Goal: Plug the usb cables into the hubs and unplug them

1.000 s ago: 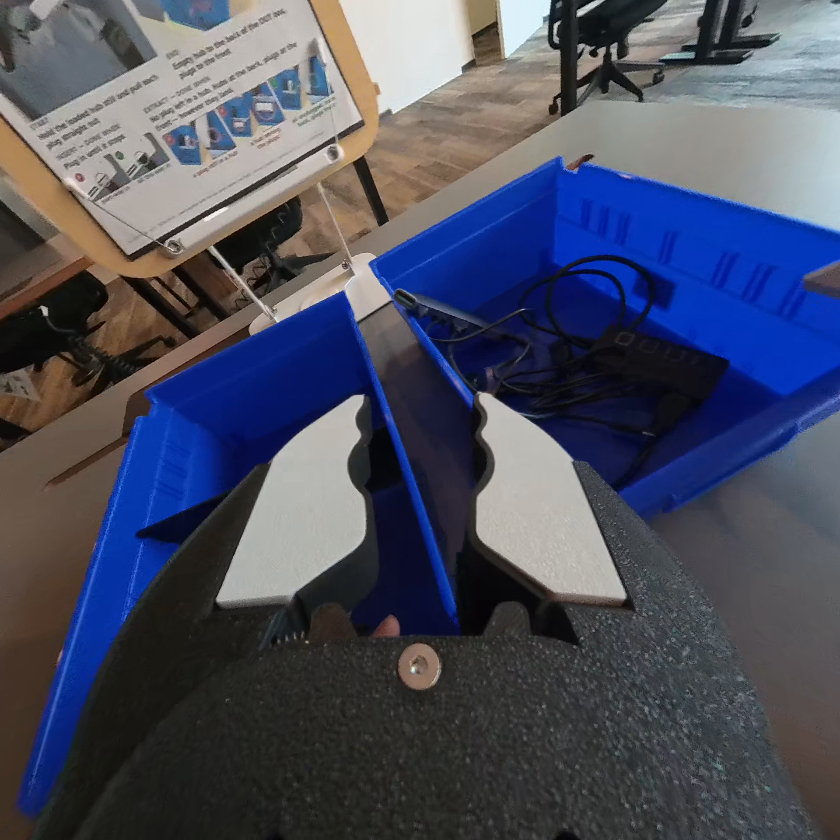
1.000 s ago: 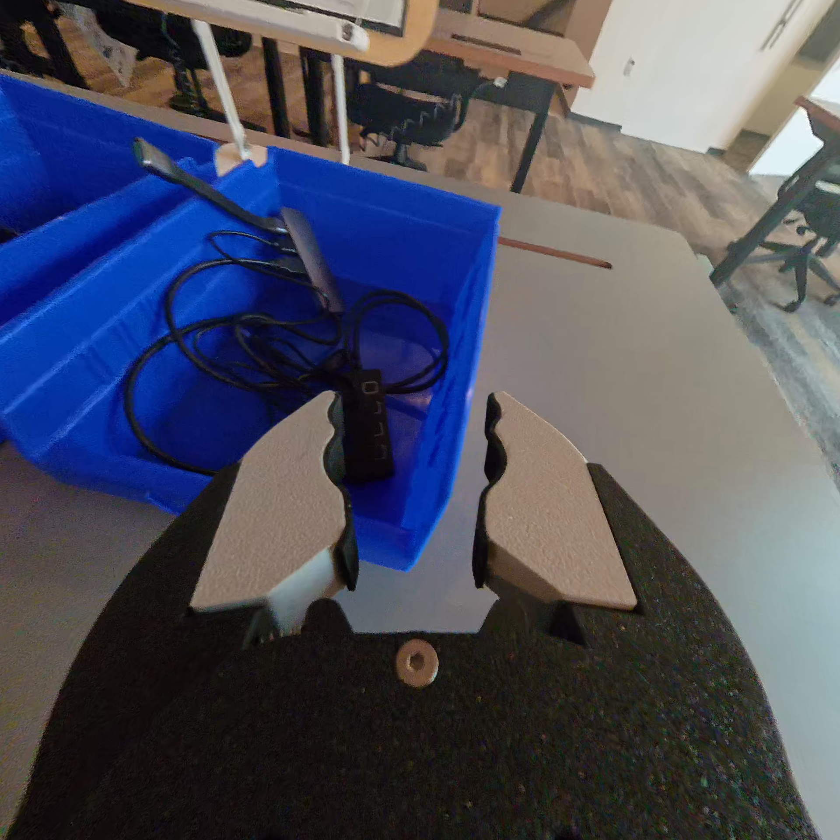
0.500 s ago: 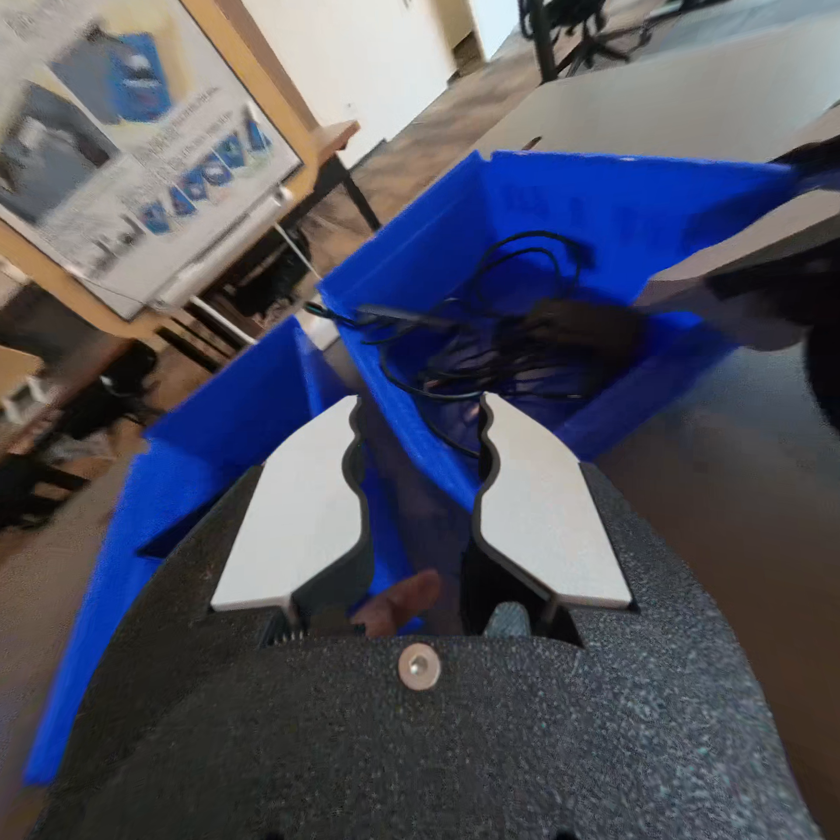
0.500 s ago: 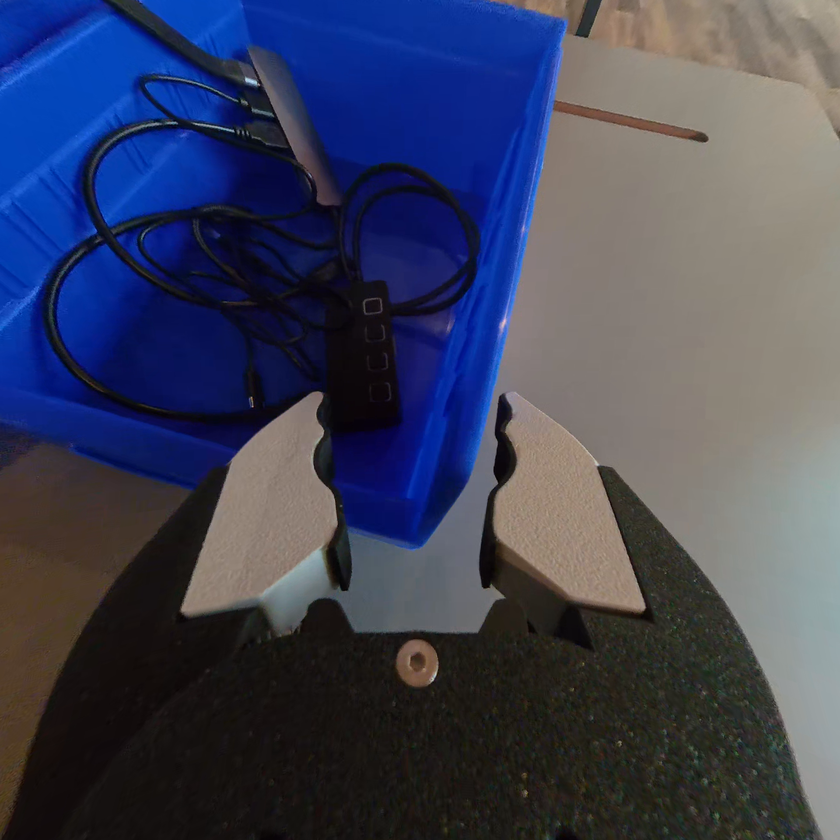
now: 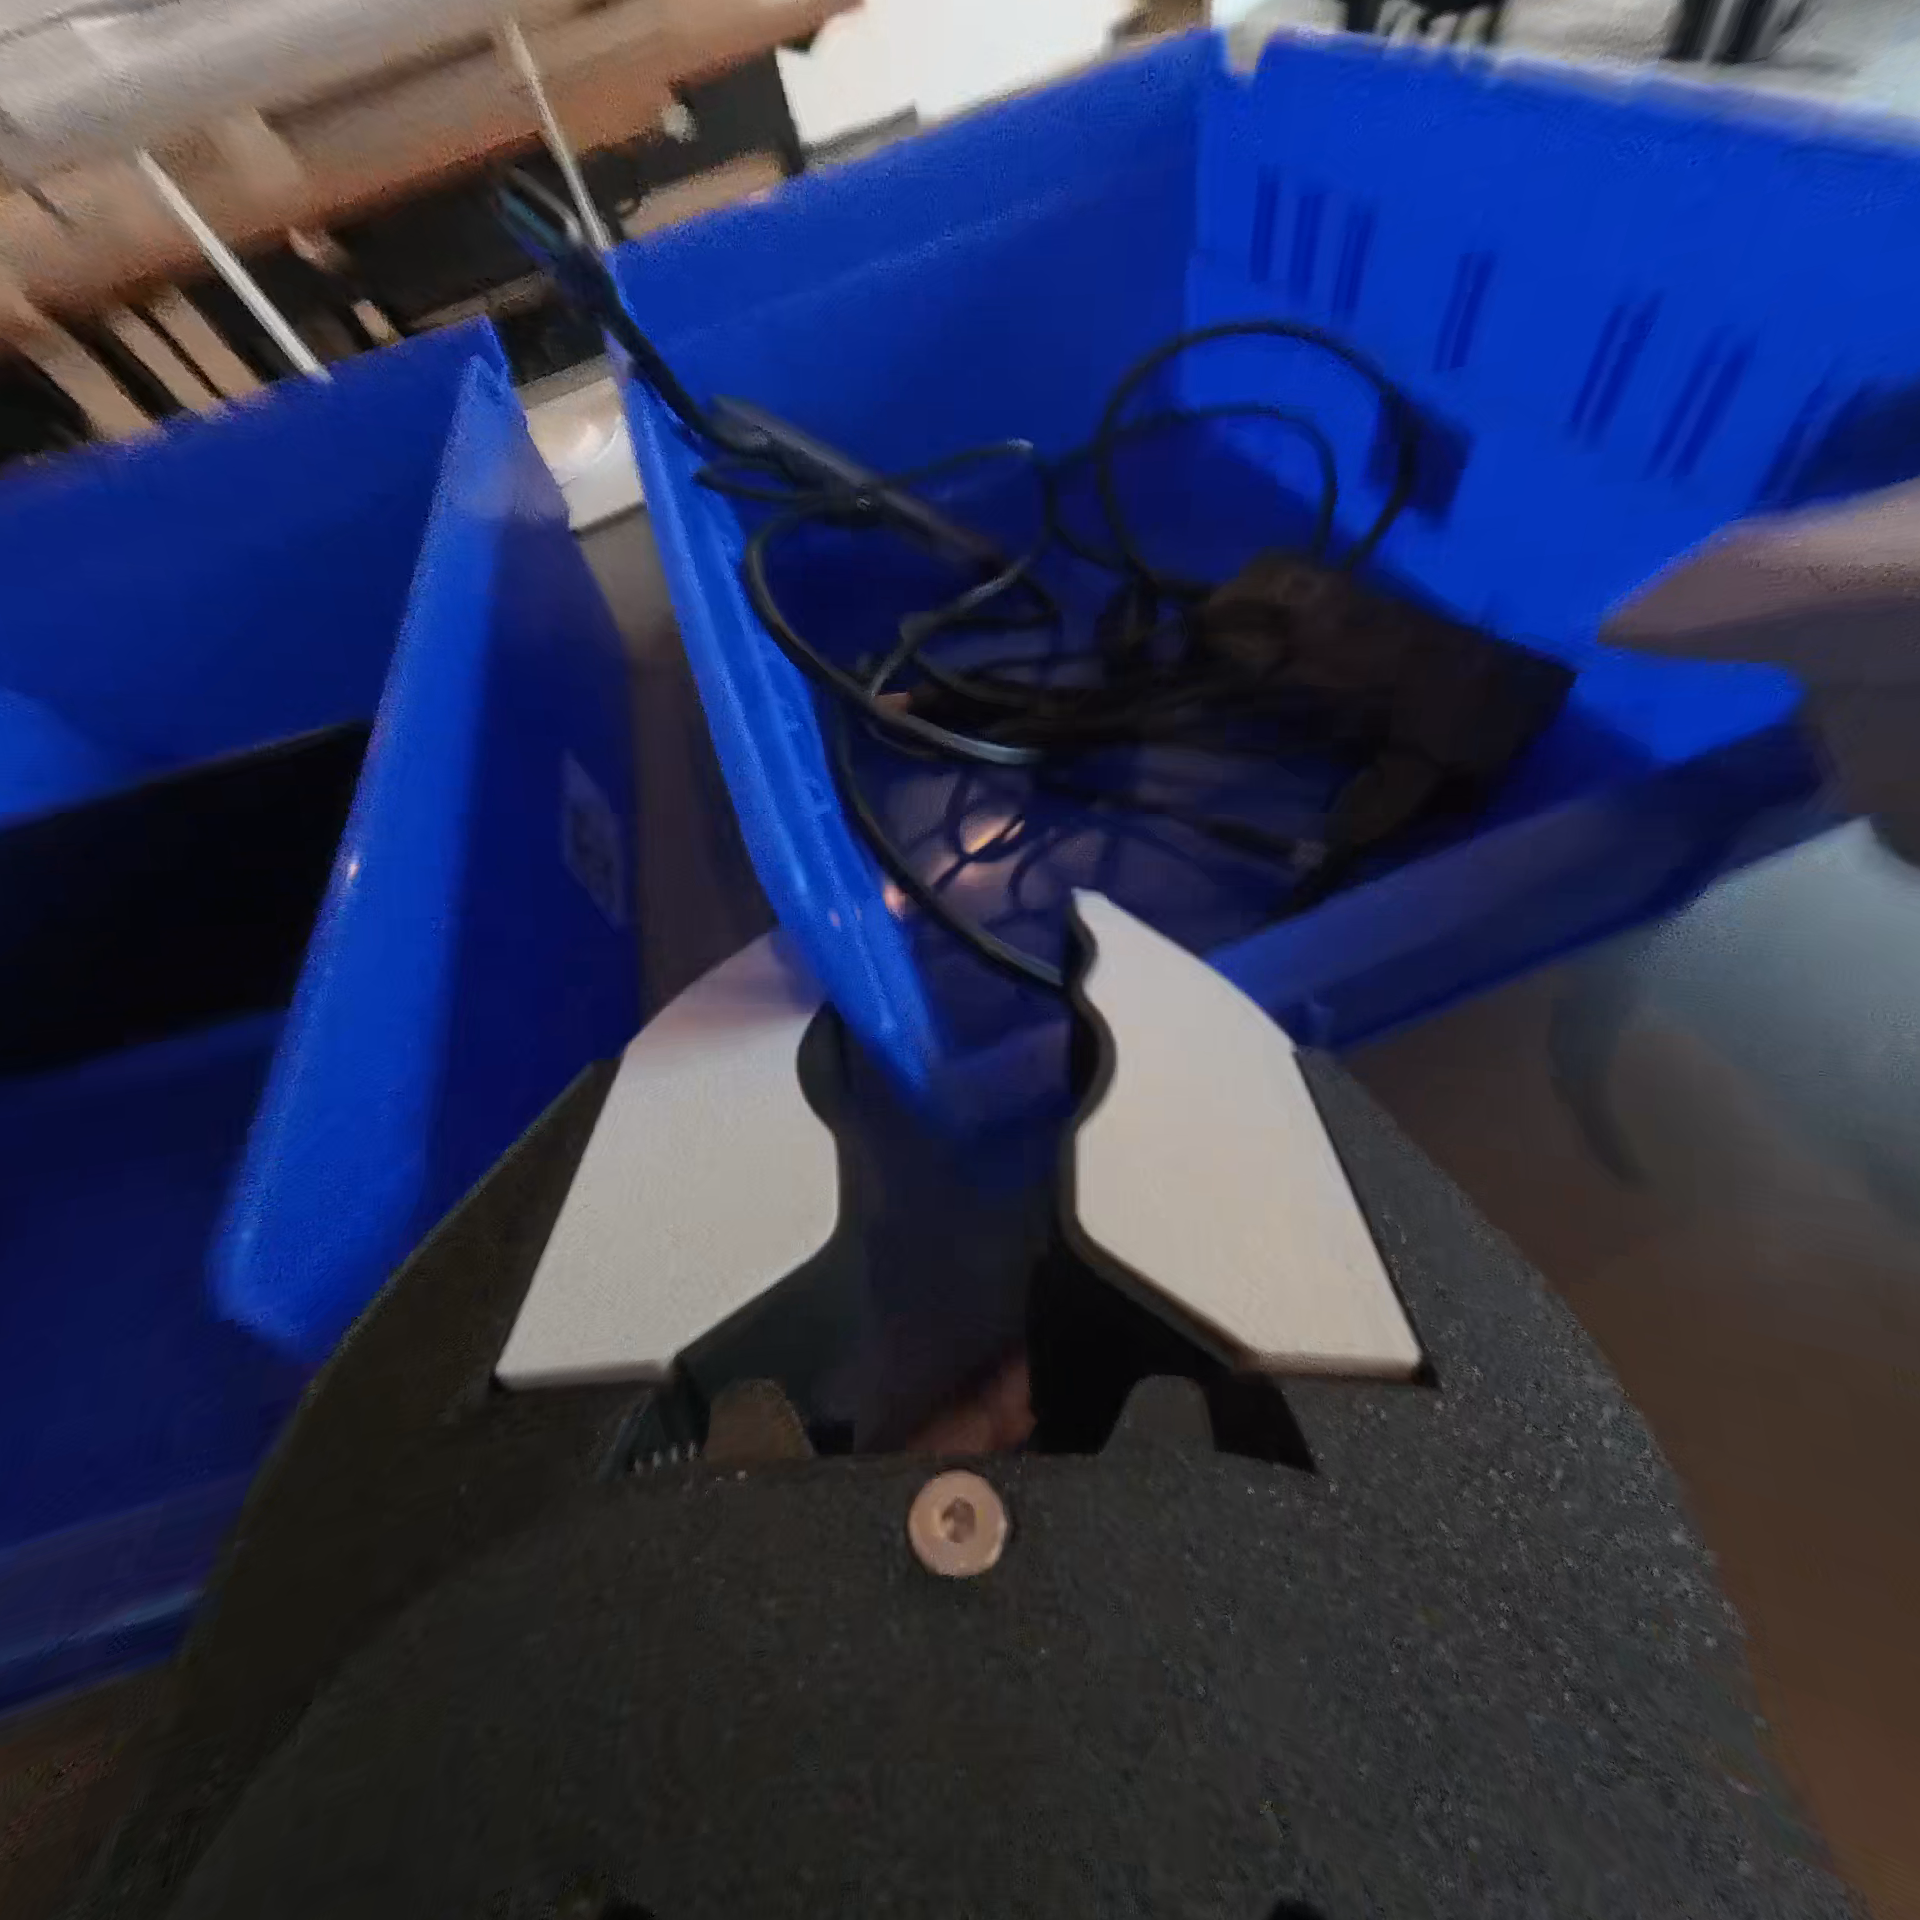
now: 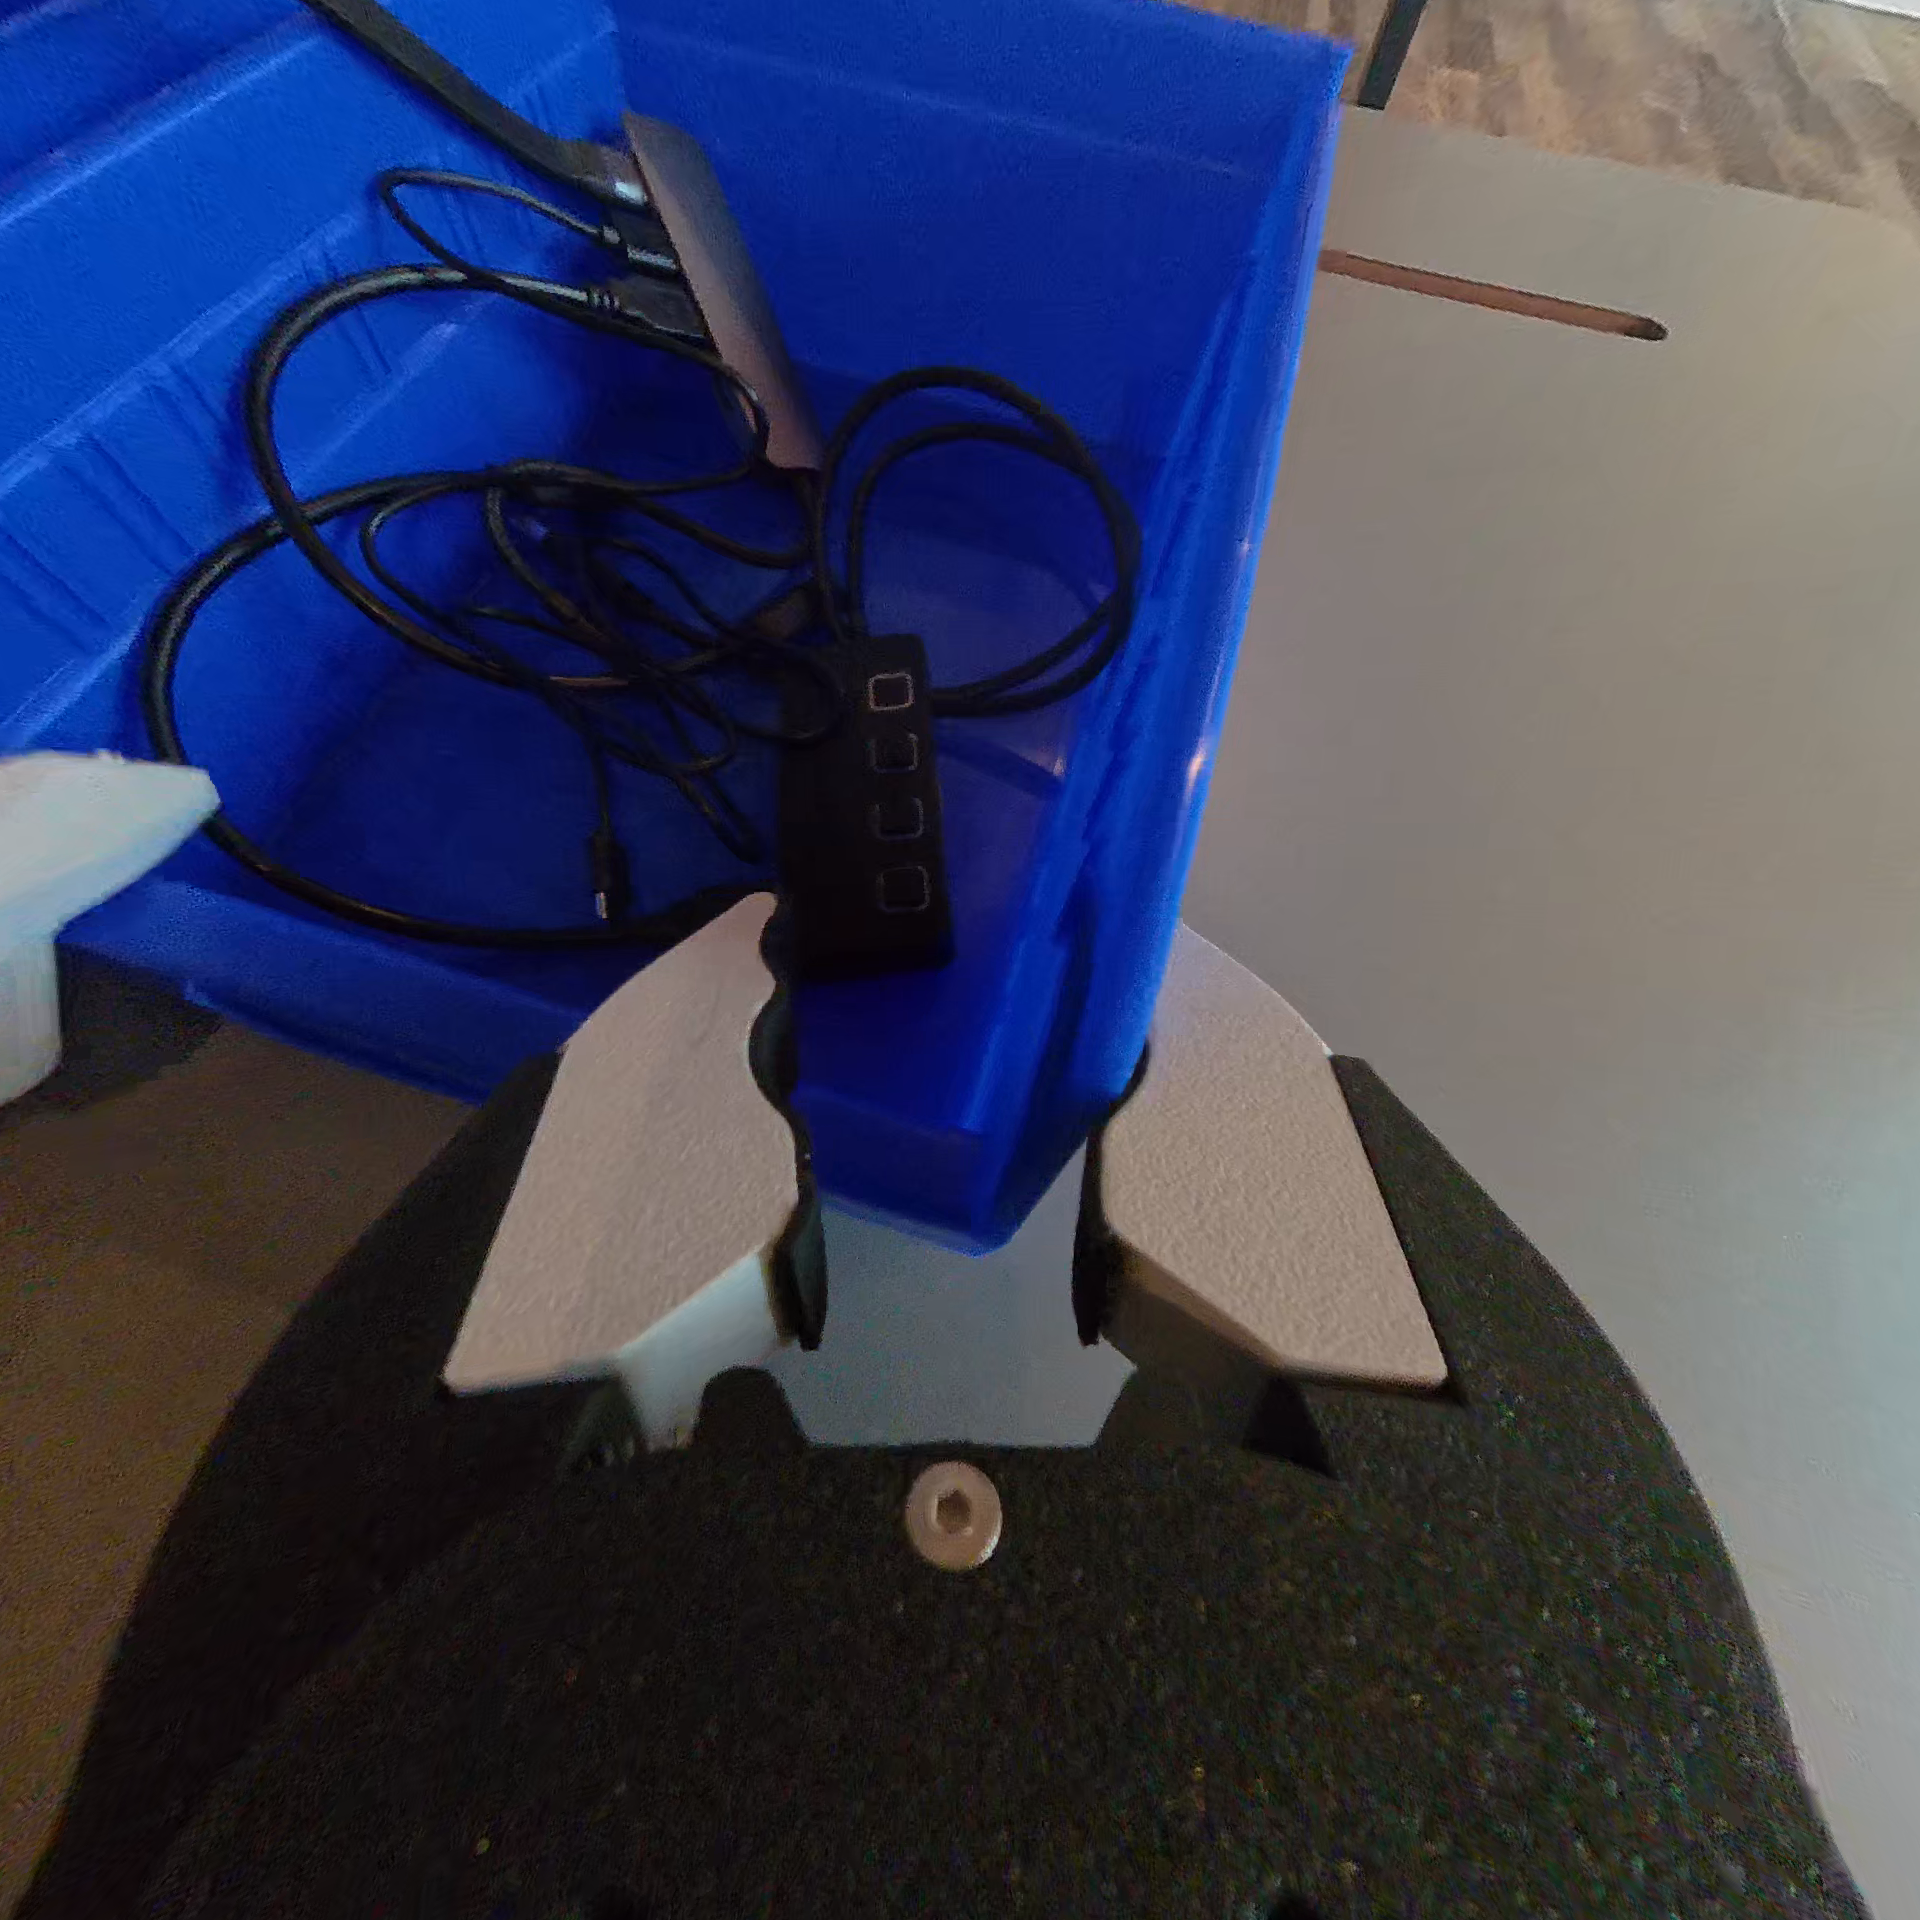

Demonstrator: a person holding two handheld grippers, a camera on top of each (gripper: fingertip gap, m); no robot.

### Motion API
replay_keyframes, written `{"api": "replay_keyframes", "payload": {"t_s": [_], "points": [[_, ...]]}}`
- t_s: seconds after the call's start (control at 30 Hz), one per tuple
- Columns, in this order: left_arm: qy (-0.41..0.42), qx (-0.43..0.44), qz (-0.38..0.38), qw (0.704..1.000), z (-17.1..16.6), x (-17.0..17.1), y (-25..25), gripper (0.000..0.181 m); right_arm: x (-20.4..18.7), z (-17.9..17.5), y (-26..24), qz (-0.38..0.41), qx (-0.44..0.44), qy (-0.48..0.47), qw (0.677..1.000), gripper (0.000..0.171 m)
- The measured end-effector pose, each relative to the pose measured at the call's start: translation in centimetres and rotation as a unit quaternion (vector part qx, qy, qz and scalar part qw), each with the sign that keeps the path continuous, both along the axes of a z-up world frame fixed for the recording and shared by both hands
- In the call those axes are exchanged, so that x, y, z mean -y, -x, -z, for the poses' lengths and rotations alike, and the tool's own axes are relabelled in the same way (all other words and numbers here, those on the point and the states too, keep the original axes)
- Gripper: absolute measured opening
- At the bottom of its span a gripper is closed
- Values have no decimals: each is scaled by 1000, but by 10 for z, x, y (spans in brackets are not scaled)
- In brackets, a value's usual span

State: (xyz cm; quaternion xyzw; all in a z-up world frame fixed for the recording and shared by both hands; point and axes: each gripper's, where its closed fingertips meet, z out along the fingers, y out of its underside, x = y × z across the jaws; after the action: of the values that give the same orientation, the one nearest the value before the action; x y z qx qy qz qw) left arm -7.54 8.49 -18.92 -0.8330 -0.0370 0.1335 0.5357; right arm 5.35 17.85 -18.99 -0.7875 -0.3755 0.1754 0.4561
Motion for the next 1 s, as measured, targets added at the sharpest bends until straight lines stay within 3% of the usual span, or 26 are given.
{"api": "replay_keyframes", "payload": {"t_s": [0.07,0.13,0.17,0.37,0.63,0.8,1.0], "points": [[-20,67,4,998,0,-6,2,37,0,2,-1,5,3,6,1000,48],[-21,66,-10,998,-4,-4,12,19,-8,-4,-14,43,-13,4,999,7],[-34,52,-17,998,-9,-3,18,7,-11,-6,-18,42,-16,-11,999,5],[-66,2,4,998,-14,-1,7,6,-6,-18,-30,47,-17,-73,996,3],[-98,-37,14,994,-85,35,13,6,35,-82,-22,22,-49,-111,992,5],[-122,-64,-25,990,-131,78,54,6,66,-118,32,-33,-84,-127,988,7],[-125,-102,-117,980,-167,156,134,5,121,-145,136,-125,-143,-128,973,8]]}}
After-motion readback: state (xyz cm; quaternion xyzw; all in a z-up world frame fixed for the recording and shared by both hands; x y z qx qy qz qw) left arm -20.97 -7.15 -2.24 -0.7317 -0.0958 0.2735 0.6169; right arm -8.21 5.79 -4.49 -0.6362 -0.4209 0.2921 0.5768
